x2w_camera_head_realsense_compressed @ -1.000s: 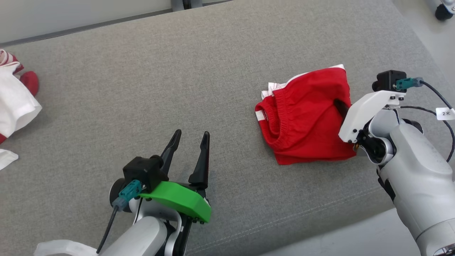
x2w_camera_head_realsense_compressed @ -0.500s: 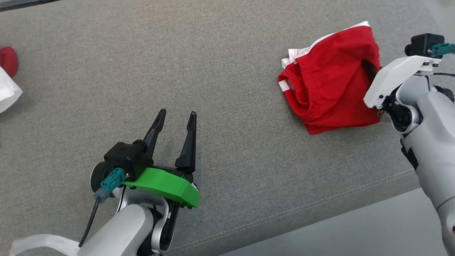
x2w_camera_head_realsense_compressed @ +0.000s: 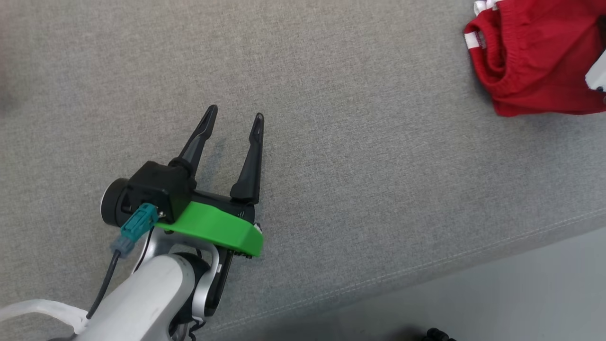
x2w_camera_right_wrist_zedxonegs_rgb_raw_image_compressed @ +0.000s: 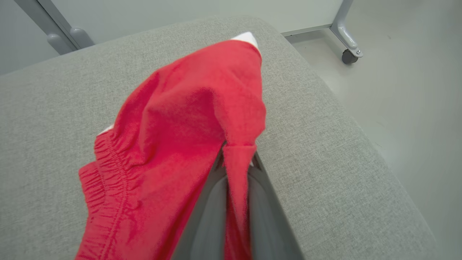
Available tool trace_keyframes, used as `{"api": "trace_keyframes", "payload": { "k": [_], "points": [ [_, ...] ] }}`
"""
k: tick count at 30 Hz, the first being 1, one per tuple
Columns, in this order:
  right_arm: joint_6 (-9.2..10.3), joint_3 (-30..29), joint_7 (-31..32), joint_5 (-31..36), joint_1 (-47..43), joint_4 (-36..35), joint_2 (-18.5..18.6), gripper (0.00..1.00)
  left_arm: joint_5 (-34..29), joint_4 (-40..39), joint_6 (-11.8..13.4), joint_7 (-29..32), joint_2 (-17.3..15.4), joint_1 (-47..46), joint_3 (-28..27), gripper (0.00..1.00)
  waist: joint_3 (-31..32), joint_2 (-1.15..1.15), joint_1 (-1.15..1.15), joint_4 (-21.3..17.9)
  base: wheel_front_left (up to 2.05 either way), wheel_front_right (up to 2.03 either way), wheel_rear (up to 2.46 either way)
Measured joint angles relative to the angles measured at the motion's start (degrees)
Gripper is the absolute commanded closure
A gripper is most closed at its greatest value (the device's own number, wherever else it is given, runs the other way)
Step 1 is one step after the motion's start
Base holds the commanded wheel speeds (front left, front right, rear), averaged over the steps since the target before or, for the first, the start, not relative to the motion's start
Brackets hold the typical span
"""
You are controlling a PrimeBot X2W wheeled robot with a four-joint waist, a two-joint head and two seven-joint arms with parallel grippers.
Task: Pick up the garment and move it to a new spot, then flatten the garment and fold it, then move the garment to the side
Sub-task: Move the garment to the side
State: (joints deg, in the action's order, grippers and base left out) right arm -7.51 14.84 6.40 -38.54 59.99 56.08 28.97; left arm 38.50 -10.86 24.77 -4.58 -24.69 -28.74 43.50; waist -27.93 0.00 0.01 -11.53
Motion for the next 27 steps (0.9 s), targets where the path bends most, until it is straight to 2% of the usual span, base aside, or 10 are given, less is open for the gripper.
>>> {"api": "trace_keyframes", "payload": {
  "k": [7, 11, 12, 13, 14, 19, 27],
  "points": [
    [-0.01, 2.30, -1.97, 1.98, 3.71, 2.70, 2.43, 1.00, -1.54, -2.18, 0.58, 2.03, -0.75, -1.76, 1.07, 0.00, -3.56, 0.00, 0.00, 0.86, 0.00, 0.00, 0.00],
    [-0.01, 3.44, -4.44, 4.47, 4.65, 5.77, 2.52, 1.00, -1.86, -2.65, 1.02, 2.59, -1.05, -1.87, 1.46, 0.00, -4.47, 0.00, 0.00, 1.68, 0.00, 0.00, 0.00],
    [-0.02, 3.44, -5.59, 5.11, 5.06, 6.69, 2.69, 0.76, -1.92, -2.78, 1.05, 2.82, -1.14, -1.86, 1.55, 0.00, -4.56, 0.00, 0.00, 1.86, 0.00, 0.00, 0.00],
    [-0.03, 3.54, -6.71, 6.05, 5.47, 7.68, 3.09, 0.44, -2.00, -2.92, 1.11, 2.85, -1.19, -1.86, 1.64, 0.00, -4.62, 0.00, 0.00, 2.01, 0.00, 0.00, 0.00],
    [-0.02, 3.89, -8.13, 7.61, 5.87, 8.77, 3.57, 0.00, -2.00, -2.99, 1.22, 2.98, -1.27, -1.86, 1.71, 0.00, -4.62, 0.00, 0.00, 2.12, 0.00, 0.00, 0.00],
    [-0.03, 4.93, -12.84, 11.00, 6.55, 11.83, 3.69, 0.00, -2.00, -3.04, 1.54, 3.00, -1.40, -1.74, 1.71, 0.00, -3.91, 0.00, 0.00, 2.10, 0.00, 0.00, 0.00],
    [-0.02, 5.75, -15.53, 10.62, 6.09, 12.87, 1.86, 0.00, -0.71, -1.72, 1.43, 1.98, -1.03, -0.81, 1.35, 0.00, -1.81, 0.00, 0.00, 1.46, 0.00, 0.00, 0.00]
  ]
}}
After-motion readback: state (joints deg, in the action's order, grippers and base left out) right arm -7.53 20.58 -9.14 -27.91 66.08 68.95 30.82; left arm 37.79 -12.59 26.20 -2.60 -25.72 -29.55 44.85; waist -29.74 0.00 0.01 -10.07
